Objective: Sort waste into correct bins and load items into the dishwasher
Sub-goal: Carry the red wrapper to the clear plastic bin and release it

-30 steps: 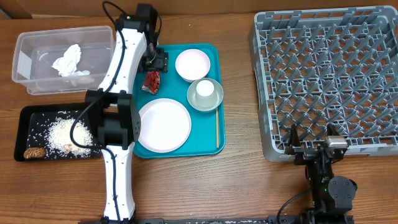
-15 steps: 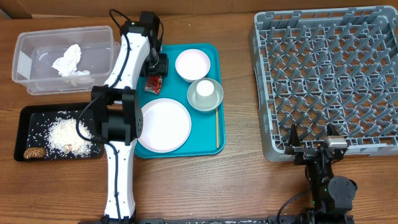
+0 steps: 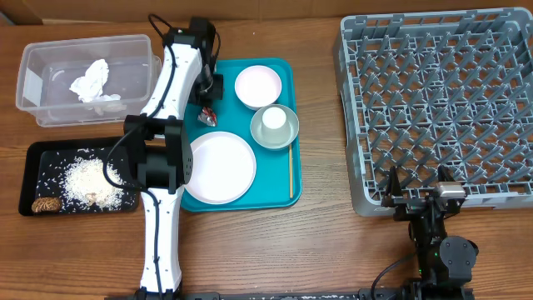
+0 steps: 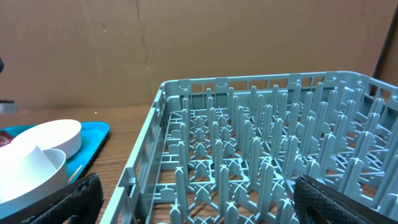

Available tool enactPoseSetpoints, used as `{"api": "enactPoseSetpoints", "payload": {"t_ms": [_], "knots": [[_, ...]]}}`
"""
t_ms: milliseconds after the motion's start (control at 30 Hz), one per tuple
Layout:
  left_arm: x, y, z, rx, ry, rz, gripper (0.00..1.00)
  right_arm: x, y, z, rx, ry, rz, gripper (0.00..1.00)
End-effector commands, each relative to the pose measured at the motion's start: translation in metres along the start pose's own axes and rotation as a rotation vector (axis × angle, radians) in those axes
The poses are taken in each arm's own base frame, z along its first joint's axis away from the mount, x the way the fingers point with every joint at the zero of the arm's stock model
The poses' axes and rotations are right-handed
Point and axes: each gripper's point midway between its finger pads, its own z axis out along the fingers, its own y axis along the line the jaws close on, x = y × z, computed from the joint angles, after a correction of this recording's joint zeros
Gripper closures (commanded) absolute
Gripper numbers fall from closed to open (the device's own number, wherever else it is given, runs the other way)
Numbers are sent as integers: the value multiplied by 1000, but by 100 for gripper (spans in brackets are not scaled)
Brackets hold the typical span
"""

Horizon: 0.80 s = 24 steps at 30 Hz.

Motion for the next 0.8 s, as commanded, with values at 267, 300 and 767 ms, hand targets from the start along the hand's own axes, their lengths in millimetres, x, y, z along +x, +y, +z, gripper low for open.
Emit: {"api": "enactPoseSetpoints", "payload": {"t_ms": [267, 300, 767], "knots": [[-72, 82, -219, -99, -619, -279, 96, 1, -2, 0, 11, -9, -1, 0], [-72, 94, -222, -127, -629, -300, 96, 1, -2, 0, 11, -9, -1, 0], [-56, 219, -172, -36, -525, -620, 0, 1, -2, 0, 11, -9, -1, 0]]}}
